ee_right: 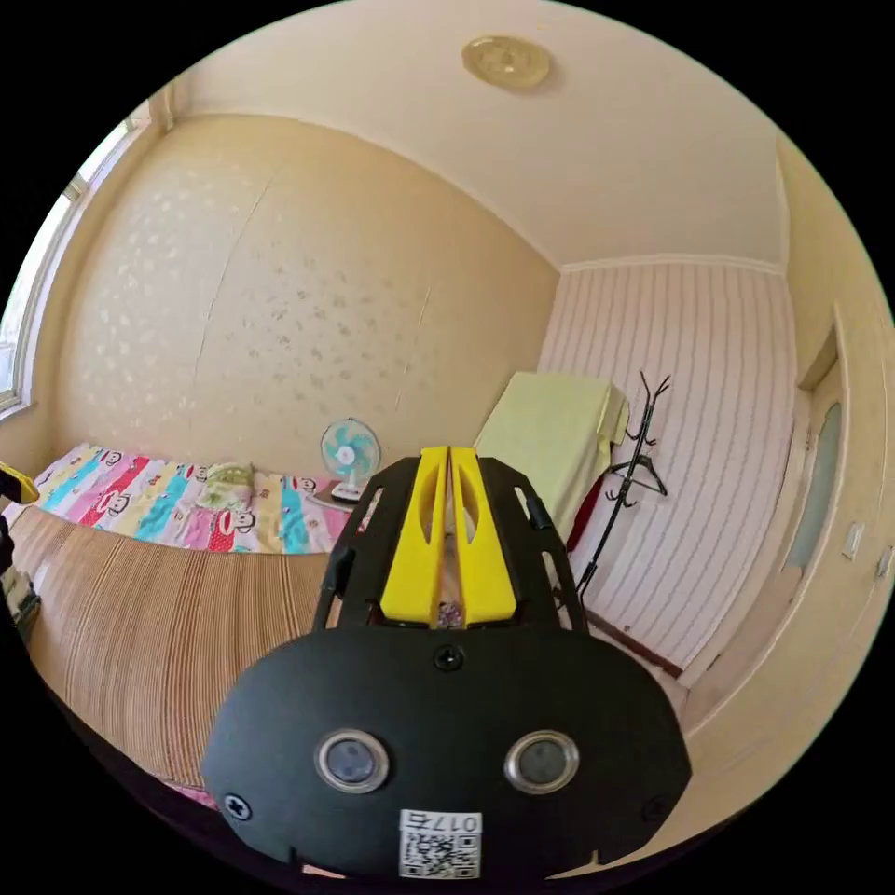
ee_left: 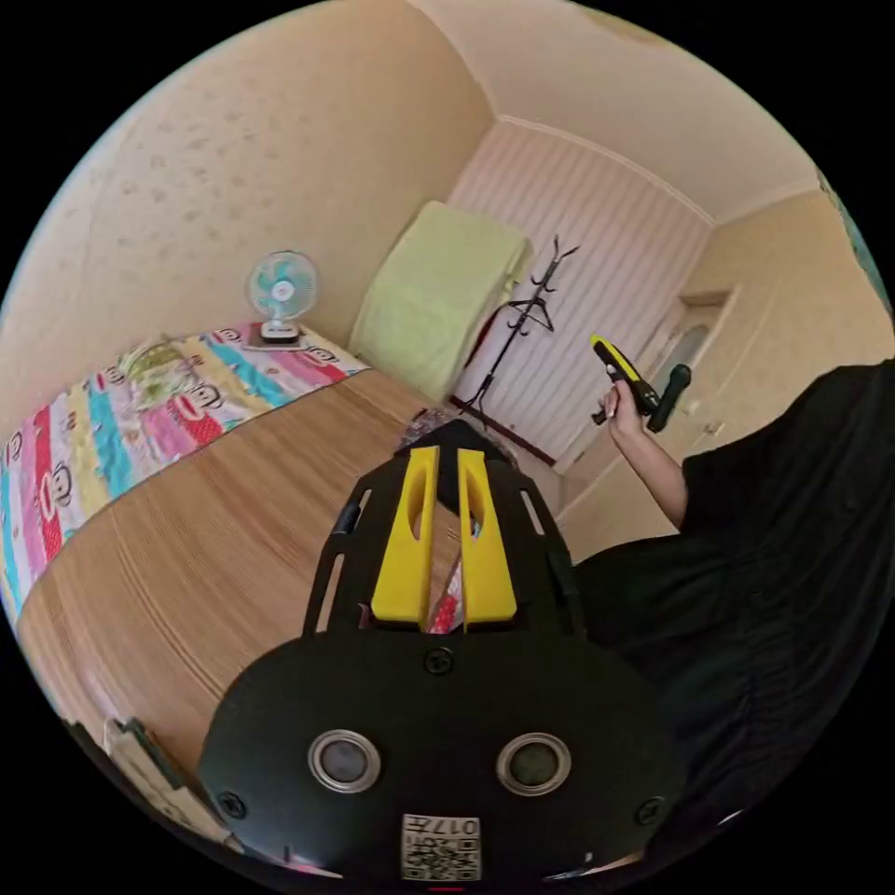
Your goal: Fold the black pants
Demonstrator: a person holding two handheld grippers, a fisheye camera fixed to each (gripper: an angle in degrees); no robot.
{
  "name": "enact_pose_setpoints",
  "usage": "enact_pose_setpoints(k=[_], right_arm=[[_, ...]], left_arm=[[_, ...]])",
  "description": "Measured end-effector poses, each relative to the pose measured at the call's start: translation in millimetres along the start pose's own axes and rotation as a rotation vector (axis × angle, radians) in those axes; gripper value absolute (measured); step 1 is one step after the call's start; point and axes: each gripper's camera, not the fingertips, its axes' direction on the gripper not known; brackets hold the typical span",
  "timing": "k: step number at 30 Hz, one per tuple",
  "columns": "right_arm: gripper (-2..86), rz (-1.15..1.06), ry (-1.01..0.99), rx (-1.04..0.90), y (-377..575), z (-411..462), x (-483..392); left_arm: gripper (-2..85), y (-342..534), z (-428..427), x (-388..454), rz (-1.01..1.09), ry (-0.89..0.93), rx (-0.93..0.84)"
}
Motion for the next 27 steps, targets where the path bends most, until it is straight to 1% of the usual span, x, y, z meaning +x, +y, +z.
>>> enact_pose_setpoints(k=[2,4,5,7,8,10,11,13,15,17,18,19,20,21,23,24,25,26,27], right_arm=[[0.5,0.049,-0.053,-0.078,15.7,19.5,33.7],[0.8,0.201,-0.116,-0.386,54.6,71.4,80.2],[1.0,0.249,-0.137,-0.469,68.3,86.0,91.4],[2.1,0.412,-0.216,-0.766,134.3,139.5,127.9],[2.6,0.435,-0.234,-0.814,151.8,150.0,134.3],[5.4,0.553,-0.248,-0.943,219.5,184.7,158.5],[6.4,0.588,-0.253,-0.979,235.2,193.7,164.5],[9.8,0.727,-0.251,-1.119,291.1,230.7,186.9],[11.5,0.762,-0.219,-1.155,320.2,255.2,198.4],[12.7,0.793,-0.128,-1.233,347.8,283.3,209.3],[13.0,0.861,-0.085,-1.286,366.3,302.9,218.1],[12.9,0.954,-0.106,-1.304,381.3,322.0,225.4],[12.2,0.997,-0.134,-1.3,386.6,331.7,227.5],[10.7,1.05,-0.097,-1.309,389.9,348.5,229.8],[6.3,0.985,-0.015,-1.299,372.3,372.6,219.3],[5.0,0.871,0.024,-1.262,351.2,384.8,200.8],[4.1,0.767,-0.075,-1.161,327.9,393.2,176.0],[3.8,0.739,-0.167,-1.108,316.8,396.5,163.6],[3.4,0.712,-0.373,-1.006,295.0,403.0,139.5]], left_arm=[[0.7,11.9,49.7,29.5,0.012,0.179,0.086],[0.2,24.0,79.0,34.0,0.022,0.301,0.092],[0.2,31.4,93.6,32.9,0.031,0.31,0.066],[0.7,45.1,105.9,27.6,0.019,0.241,0.041],[0.9,55.9,108.5,22.9,0.006,0.196,0.053],[1.2,73.0,109.1,15.2,-0.019,0.16,0.096],[1.3,84.8,109.9,9.7,-0.041,0.142,0.128],[1.4,103.8,114.6,0.4,-0.083,0.11,0.159],[1.7,122.7,124.9,-8.8,-0.12,0.083,0.148],[2.3,148.6,144.8,-20.3,-0.159,0.065,0.087],[2.4,155.2,150.3,-23.4,-0.17,0.06,0.069],[2.9,168.0,160.8,-29.5,-0.192,0.047,0.038],[3.3,179.4,170.0,-35.6,-0.209,0.034,0.02],[3.4,184.8,174.2,-38.8,-0.218,0.027,0.014],[4.0,201.3,190.7,-52.7,-0.242,-0.005,0.004],[4.1,204.2,195.5,-56.4,-0.244,-0.009,-0.002],[4.2,208.5,205.8,-63.7,-0.245,-0.009,-0.015],[4.2,212.0,217.3,-71.2,-0.246,0.0,-0.027],[4.2,213.5,223.4,-74.8,-0.246,0.006,-0.032]])
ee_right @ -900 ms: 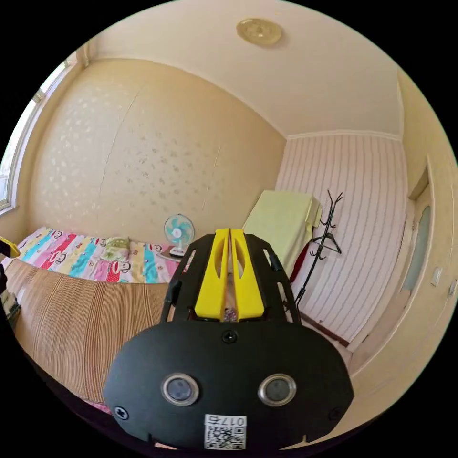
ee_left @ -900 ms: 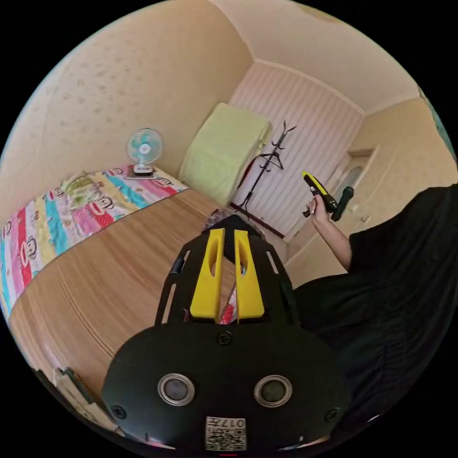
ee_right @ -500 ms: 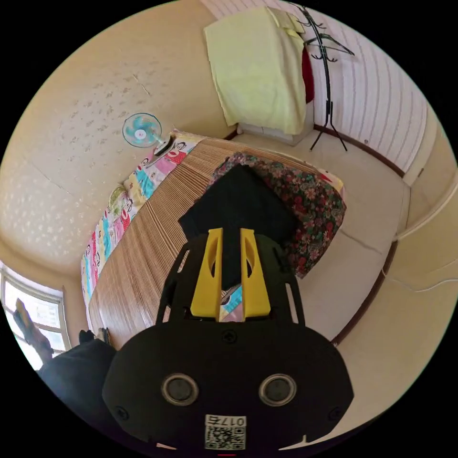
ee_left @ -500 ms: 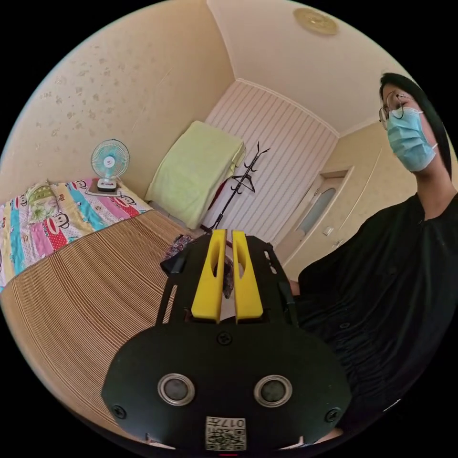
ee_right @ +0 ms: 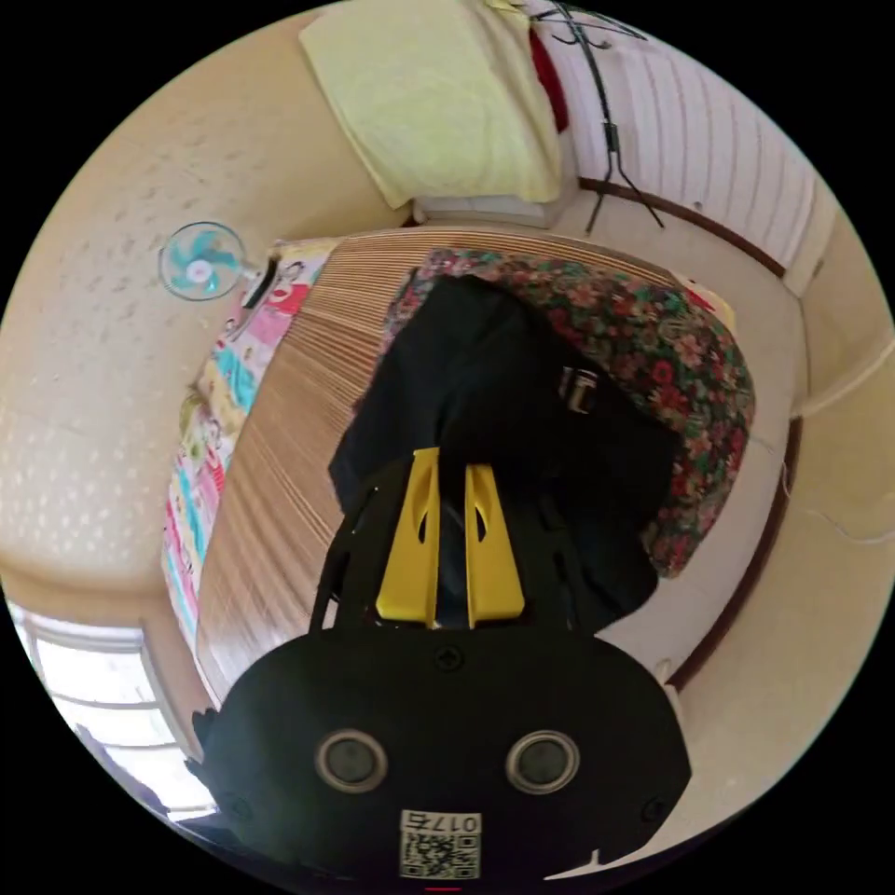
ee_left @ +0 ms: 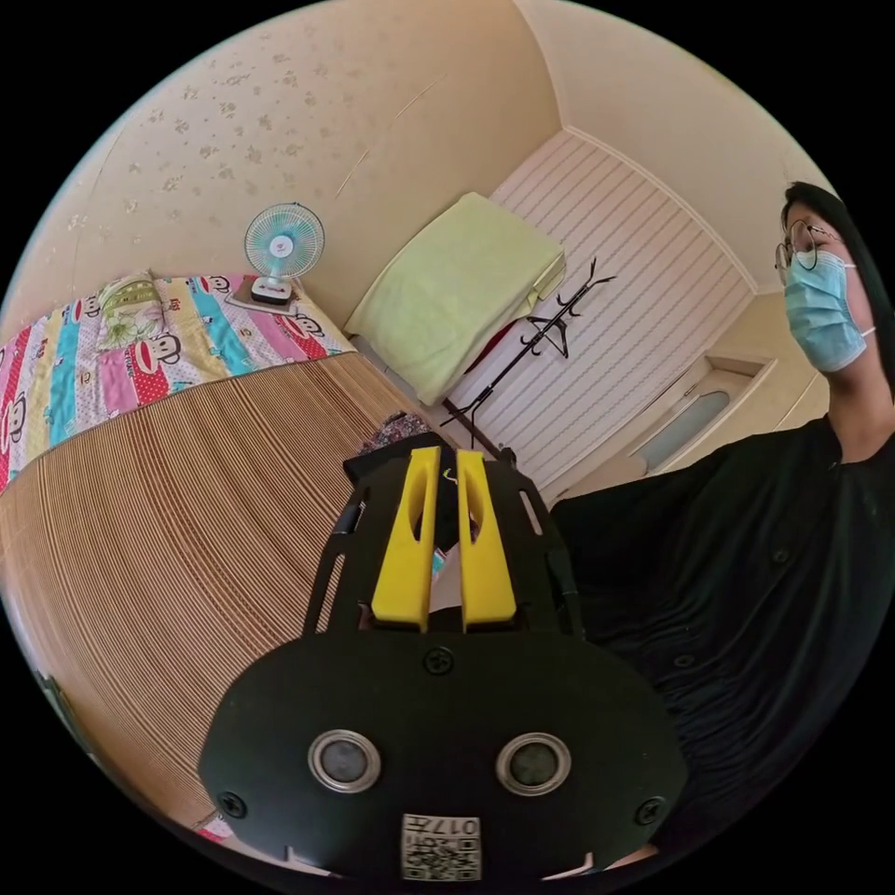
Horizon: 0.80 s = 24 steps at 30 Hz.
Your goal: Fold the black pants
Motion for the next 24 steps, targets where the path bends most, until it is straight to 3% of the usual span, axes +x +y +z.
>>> enact_pose_setpoints(k=[2,4,6,8,12,16,18,22,24], right_arm=[[2.9,-0.192,-0.174,-0.074,-5.6,14.6,-53.0],[2.1,-0.57,-0.368,-0.232,6.1,39.4,-124.9],[2.1,-0.754,-0.623,-0.431,20.8,56.0,-158.8],[3.3,-0.832,-0.657,-0.548,32.4,64.5,-167.1],[8.9,-0.498,-0.526,-0.472,32.4,61.3,-79.9],[11.7,-0.046,-0.176,-0.364,39.9,32.4,63.6],[13.2,0.114,-0.102,-0.37,49.3,19.9,117.3],[16.0,0.306,-0.007,-0.395,66.7,15.8,200.8],[15.5,0.369,-0.111,-0.365,71.7,25.0,225.7]], left_arm=[[4.2,1.7,27.1,-13.7,0.006,0.024,-0.026],[4.2,4.0,50.3,-24.3,0.01,0.047,-0.055],[4.1,7.3,71.8,-35.9,0.001,0.071,-0.085],[4.0,14.0,90.3,-50.1,-0.01,0.099,-0.103],[4.0,33.3,93.1,-68.3,-0.021,0.055,-0.103],[3.7,65.4,84.4,-101.4,-0.101,-0.01,-0.057],[3.7,75.8,85.6,-118.9,-0.156,0.0,-0.03],[4.4,88.4,106.1,-138.0,-0.202,0.026,0.0],[5.0,90.2,124.1,-138.9,-0.204,0.016,-0.034]])
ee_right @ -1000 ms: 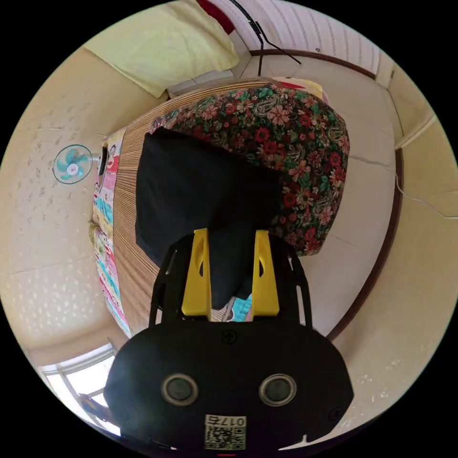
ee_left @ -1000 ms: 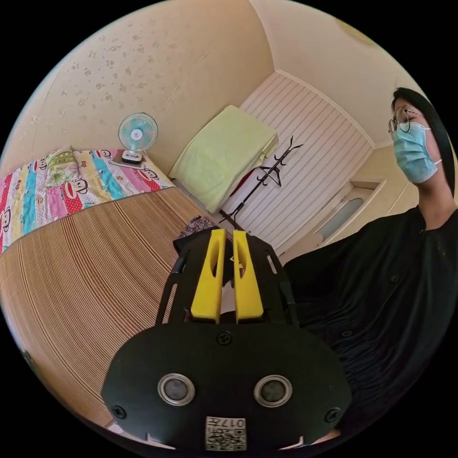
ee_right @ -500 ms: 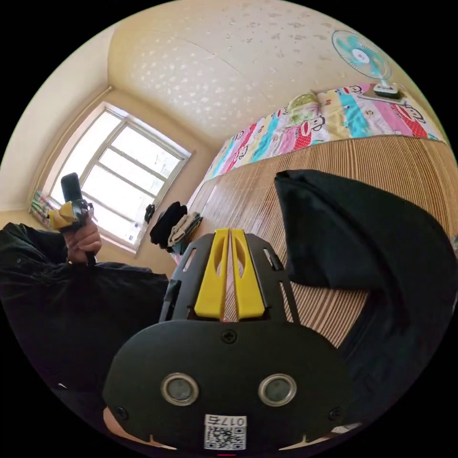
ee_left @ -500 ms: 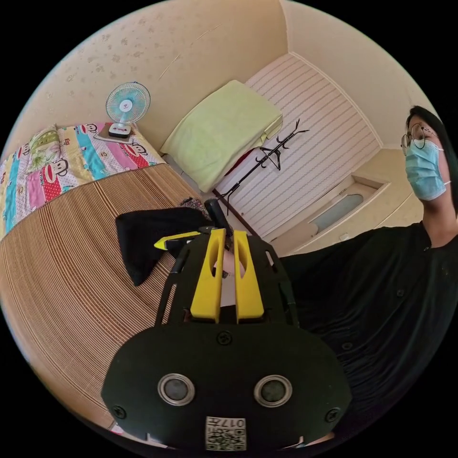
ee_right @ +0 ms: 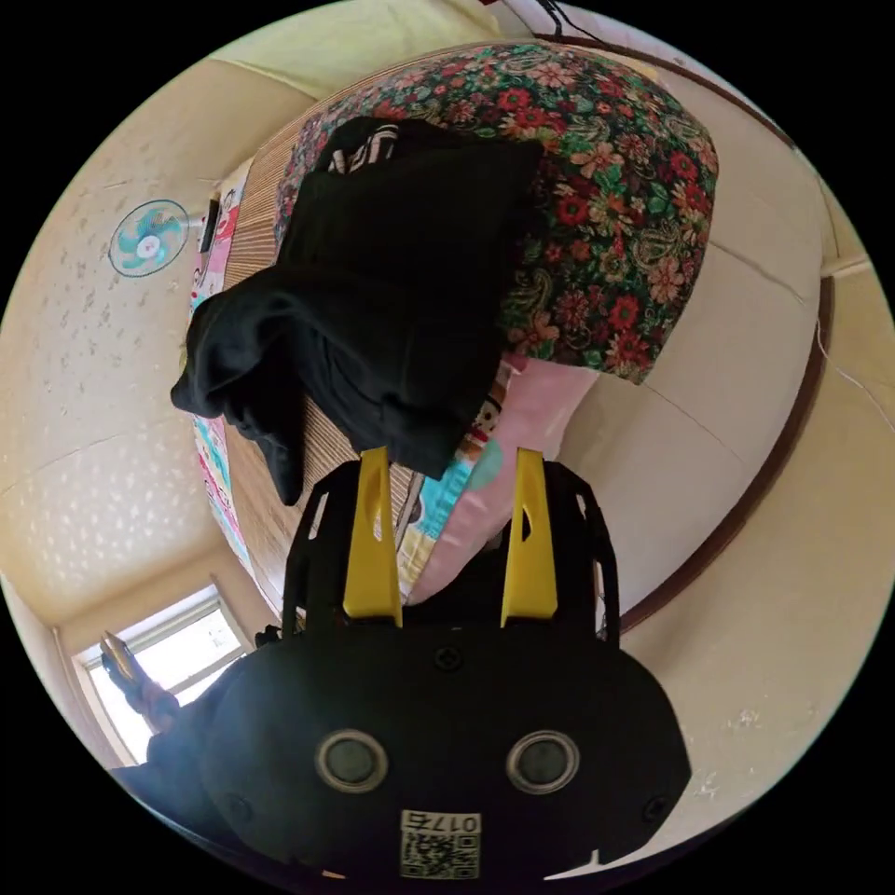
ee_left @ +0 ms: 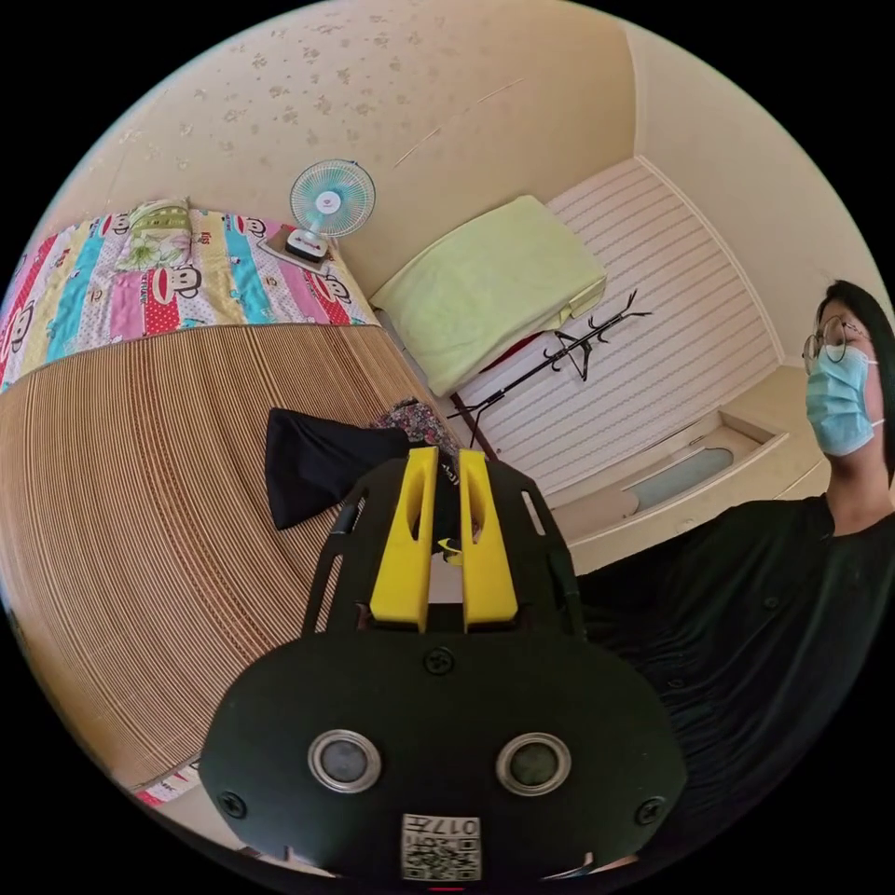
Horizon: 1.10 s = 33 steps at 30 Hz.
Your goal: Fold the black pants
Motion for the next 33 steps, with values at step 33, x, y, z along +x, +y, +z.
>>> enact_pose_setpoints(k=[33], right_arm=[[1.4,-1.513,-0.992,-0.063,344.8,-221.8,-375.4]], left_arm=[[0.8,-35.2,-30.2,239.8,0.369,0.084,0.343]])
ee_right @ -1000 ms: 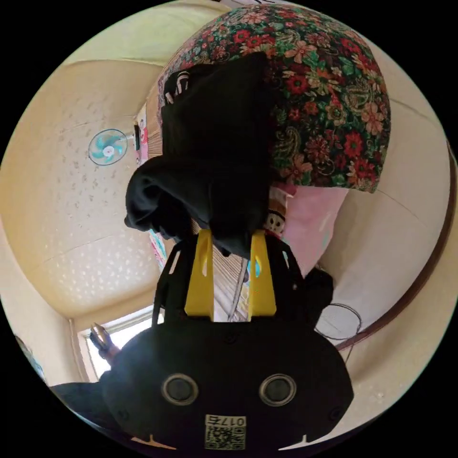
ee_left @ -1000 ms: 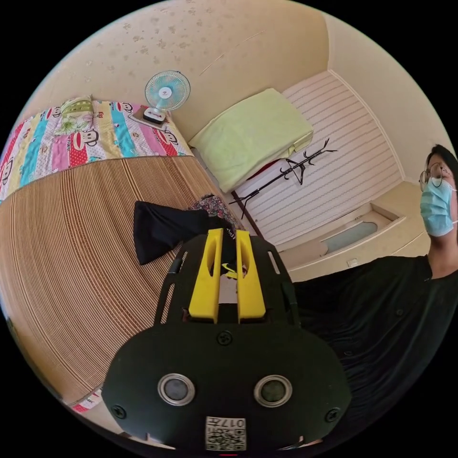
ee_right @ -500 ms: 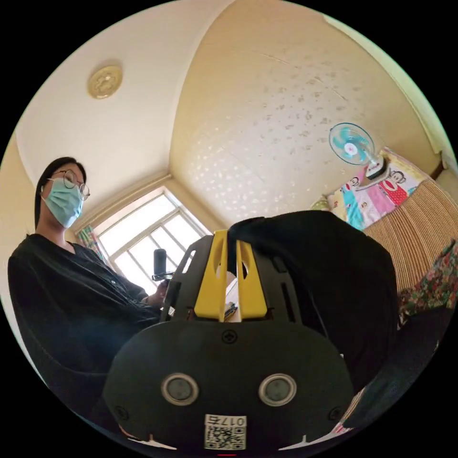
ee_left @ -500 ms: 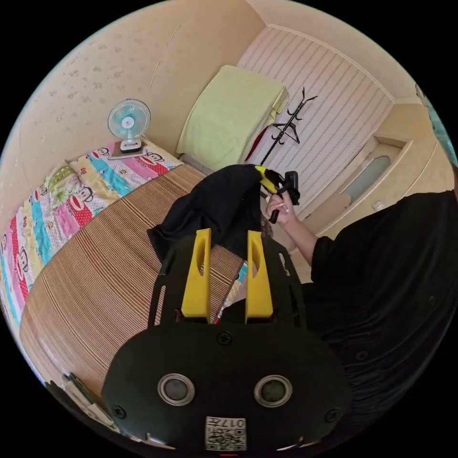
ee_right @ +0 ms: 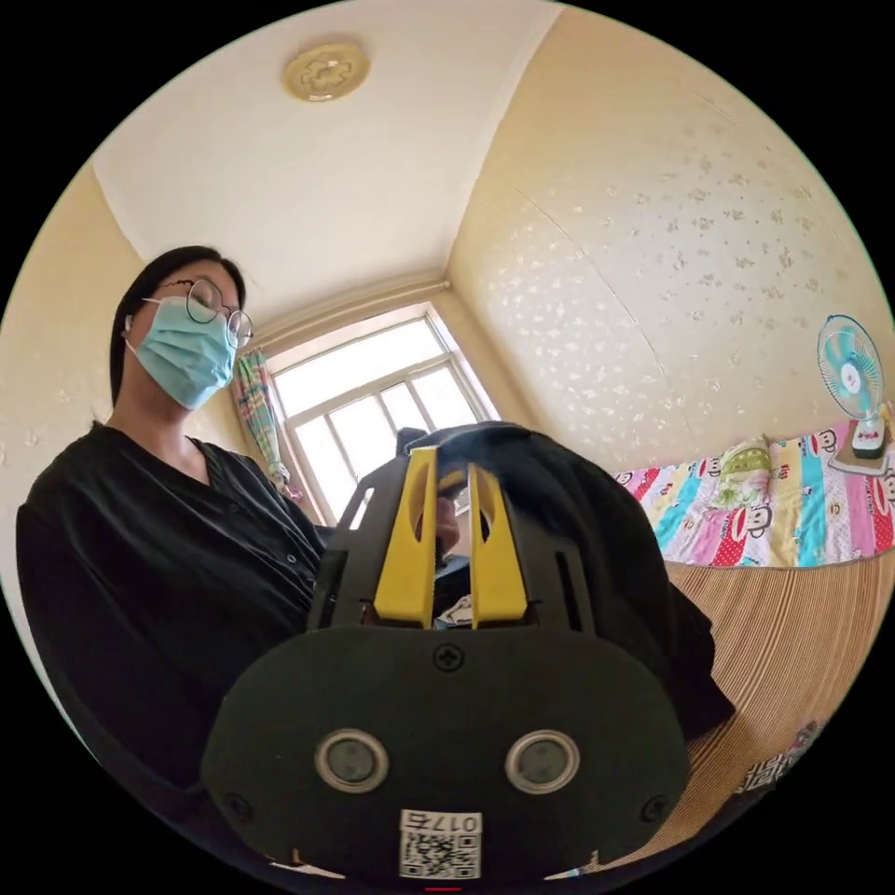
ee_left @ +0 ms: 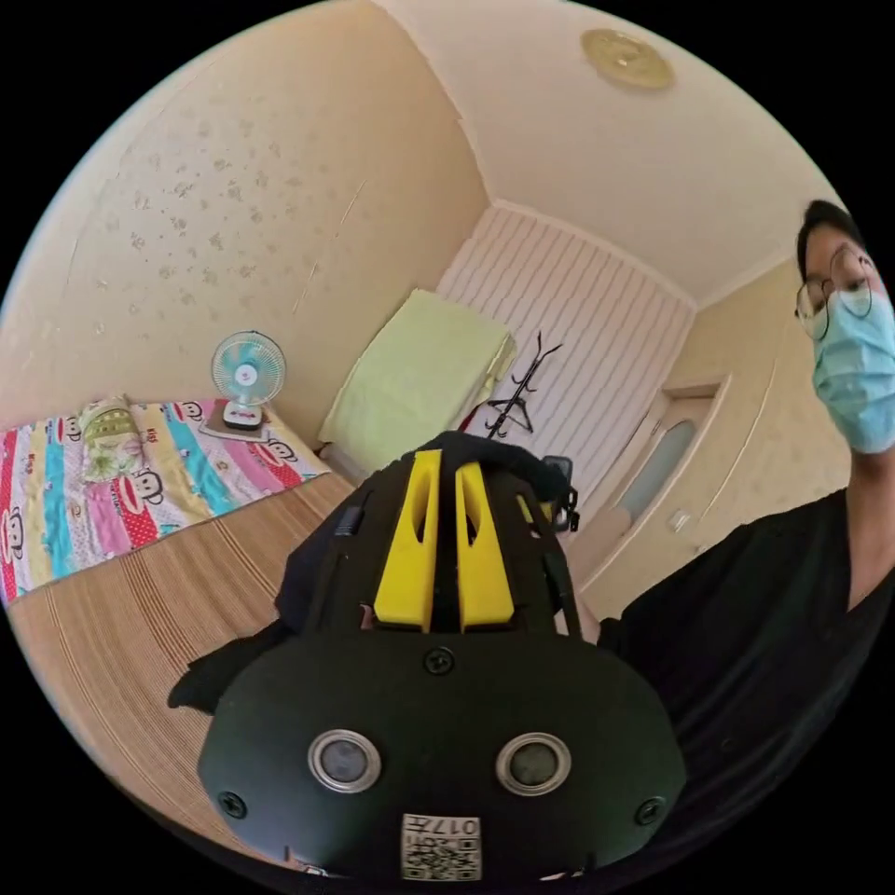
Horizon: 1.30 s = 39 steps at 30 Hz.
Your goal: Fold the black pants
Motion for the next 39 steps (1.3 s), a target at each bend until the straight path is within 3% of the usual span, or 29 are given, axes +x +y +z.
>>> enact_pose_setpoints(k=[5,8,12,17,20,23,25,27,30,33,37,39], right_arm=[[3.4,-0.176,0.254,0.035,9.3,-22.6,-113.4],[5.6,-0.143,0.566,0.107,38.6,-33.7,-157.7],[13.6,-0.171,0.865,0.025,106.0,14.4,-190.9],[22.1,-0.246,0.805,-0.185,134.5,132.3,-226.1],[25.3,-0.326,0.983,-0.159,120.4,195.1,-270.0],[22.6,-0.525,1.137,-0.138,117.6,246.9,-299.1],[11.5,-0.54,1.281,-0.07,108.3,262.3,-291.2],[4.7,-0.47,1.294,0.006,82.5,253.0,-290.5],[3.7,-0.267,1.109,0.237,26.3,199.8,-305.2],[3.1,-0.342,1.009,0.468,-20.0,163.7,-343.7],[2.7,-0.383,0.885,0.603,-88.2,158.7,-351.0],[2.6,-0.443,0.925,0.616,-115.4,174.0,-337.1]], left_arm=[[0.2,-77.0,-47.4,82.1,0.147,0.111,0.093],[0.2,-113.0,-88.2,122.0,0.174,0.125,0.189],[0.3,-165.3,-130.1,164.5,0.233,0.134,0.248],[0.6,-241.1,-163.7,217.1,0.265,0.111,0.31],[0.5,-278.3,-176.7,221.6,0.154,0.1,0.314],[0.5,-306.0,-199.7,237.5,0.158,0.068,0.354],[0.6,-321.1,-217.9,244.1,0.171,0.097,0.366],[0.8,-332.4,-243.9,250.6,0.196,0.089,0.386],[1.2,-342.9,-308.5,260.2,0.229,-0.022,0.441],[1.5,-342.0,-376.4,267.8,0.204,-0.042,0.517],[1.6,-353.0,-440.4,287.3,0.22,-0.054,0.619],[1.9,-375.6,-457.4,289.1,0.246,-0.1,0.614]])
